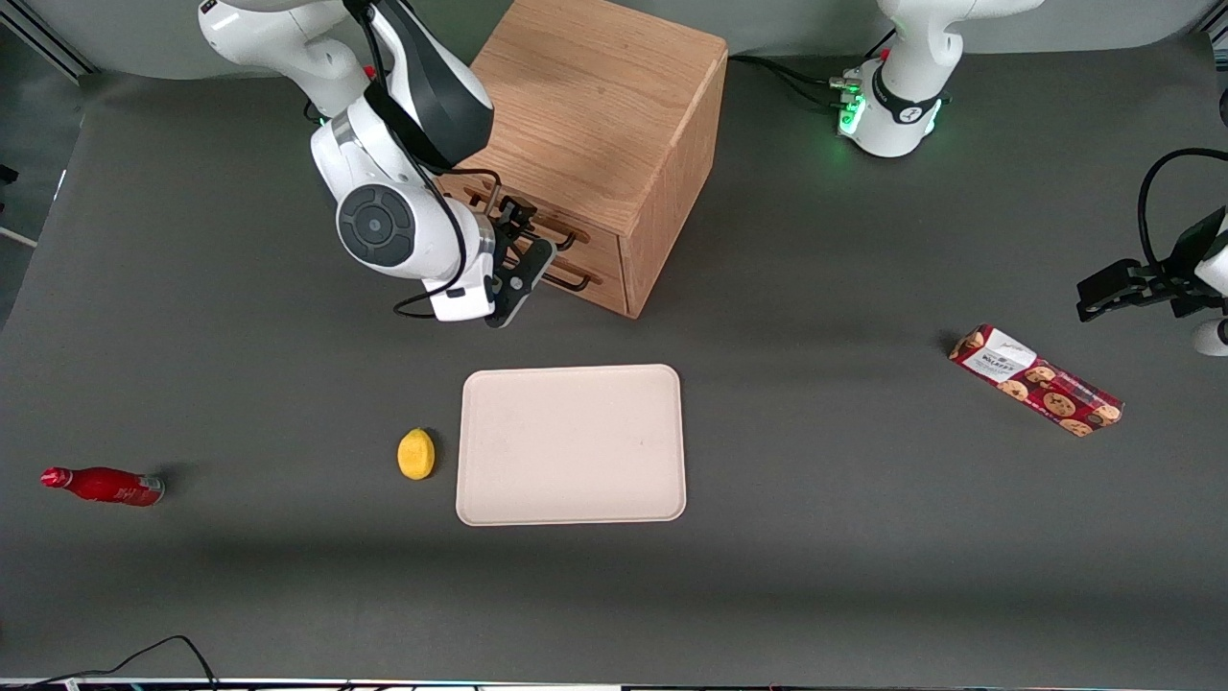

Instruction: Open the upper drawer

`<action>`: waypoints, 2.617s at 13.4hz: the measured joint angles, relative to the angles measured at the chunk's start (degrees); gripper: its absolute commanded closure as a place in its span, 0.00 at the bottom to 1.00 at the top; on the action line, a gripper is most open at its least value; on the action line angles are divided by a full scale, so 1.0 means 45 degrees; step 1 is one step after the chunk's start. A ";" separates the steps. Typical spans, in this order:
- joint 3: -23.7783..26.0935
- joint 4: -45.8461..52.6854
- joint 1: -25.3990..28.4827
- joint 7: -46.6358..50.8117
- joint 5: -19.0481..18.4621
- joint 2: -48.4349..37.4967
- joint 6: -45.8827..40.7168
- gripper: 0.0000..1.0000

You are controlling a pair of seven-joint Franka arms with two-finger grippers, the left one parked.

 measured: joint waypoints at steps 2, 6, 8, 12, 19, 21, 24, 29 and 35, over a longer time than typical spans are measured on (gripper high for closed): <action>0.0002 -0.0212 -0.0024 -0.0127 0.0112 -0.0008 0.0003 0.00; 0.0157 -0.0481 -0.0057 -0.0185 0.0241 -0.0014 0.0007 0.00; 0.0211 -0.0517 -0.0080 -0.0231 0.0292 -0.0026 0.0008 0.00; 0.0346 -0.0812 -0.0240 -0.0330 0.0300 -0.0033 0.0197 0.00; 0.0394 -0.1213 -0.0281 -0.0358 0.0301 -0.0028 0.0619 0.00; 0.0409 -0.1269 -0.0281 -0.0360 0.0301 -0.0025 0.0711 0.00; 0.0455 -0.1506 -0.0275 -0.0361 0.0302 0.0024 0.1030 0.00; 0.0466 -0.1611 -0.0271 -0.0392 0.0305 0.0031 0.1194 0.00; 0.0469 -0.1610 -0.0394 -0.0589 0.0307 0.0050 0.1215 0.00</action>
